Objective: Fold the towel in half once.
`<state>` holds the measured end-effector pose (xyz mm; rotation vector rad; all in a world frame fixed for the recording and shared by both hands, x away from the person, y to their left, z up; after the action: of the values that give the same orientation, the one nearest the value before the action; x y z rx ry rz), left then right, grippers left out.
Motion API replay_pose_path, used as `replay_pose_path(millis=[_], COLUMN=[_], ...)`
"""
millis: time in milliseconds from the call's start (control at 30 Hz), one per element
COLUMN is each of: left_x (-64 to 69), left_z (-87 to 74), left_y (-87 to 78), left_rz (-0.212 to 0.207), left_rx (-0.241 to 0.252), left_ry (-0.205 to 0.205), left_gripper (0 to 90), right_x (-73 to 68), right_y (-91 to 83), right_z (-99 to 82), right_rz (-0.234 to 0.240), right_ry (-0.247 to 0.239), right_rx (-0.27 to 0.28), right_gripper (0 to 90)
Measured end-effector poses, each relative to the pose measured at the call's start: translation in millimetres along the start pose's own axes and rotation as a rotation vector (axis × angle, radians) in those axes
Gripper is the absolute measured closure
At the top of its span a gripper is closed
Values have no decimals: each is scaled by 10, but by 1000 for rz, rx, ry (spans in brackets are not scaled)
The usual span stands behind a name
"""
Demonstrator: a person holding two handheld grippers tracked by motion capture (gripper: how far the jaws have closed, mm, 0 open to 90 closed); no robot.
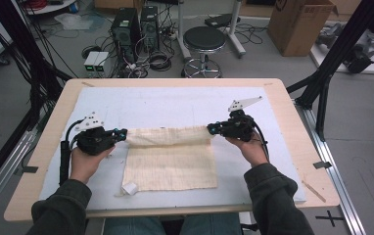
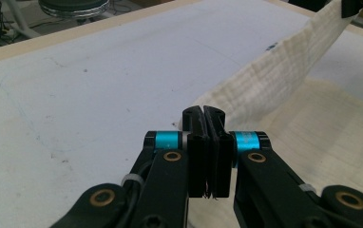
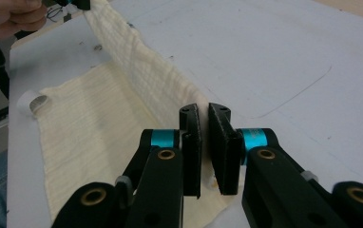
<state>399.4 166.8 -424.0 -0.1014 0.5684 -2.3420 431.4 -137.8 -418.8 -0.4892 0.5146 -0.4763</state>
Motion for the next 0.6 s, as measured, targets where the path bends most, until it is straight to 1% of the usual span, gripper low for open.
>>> replay_pose_path(millis=[33, 100, 167, 233, 300, 400, 433, 600], left_x=[9, 19, 28, 33, 52, 88, 98, 141], left_z=[-3, -20, -38, -67, -87, -106, -108, -130], left_y=[-7, -25, -38, -50, -54, -65, -69, -101], left_rz=[-1, -1, 0, -3, -6, -18, -17, -27], left_rx=[0, -2, 2, -1, 3, 3, 5, 7], left_ry=[3, 7, -1, -1, -6, -2, 1, 8], left_gripper=[879, 879, 879, 879, 879, 879, 879, 879], right_x=[-24, -51, -70, -68, -60, -62, -65, -100], right_y=[-5, -4, -3, -1, 0, -6, -8, -24], right_z=[-12, -16, -36, -76, -113, -169, -179, -226], right_rz=[3, 8, 14, 15, 19, 23, 23, 32], right_ry=[6, 0, 0, 0, 9, 22, 13, 11], right_rx=[-9, -2, 1, -3, 0, -6, -5, -4], right_gripper=[836, 836, 836, 836, 836, 836, 836, 836])
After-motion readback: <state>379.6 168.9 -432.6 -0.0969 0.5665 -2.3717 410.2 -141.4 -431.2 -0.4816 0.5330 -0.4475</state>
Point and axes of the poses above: each handheld gripper's, and its own axes: y roughly forward along the jaws, z roughly out of its top, x roughly to its right, the point moved 10 cm from there along y, roughly forward along the jaws, and after that the axes turned 11 degrees about y, right-handed, at the moved point
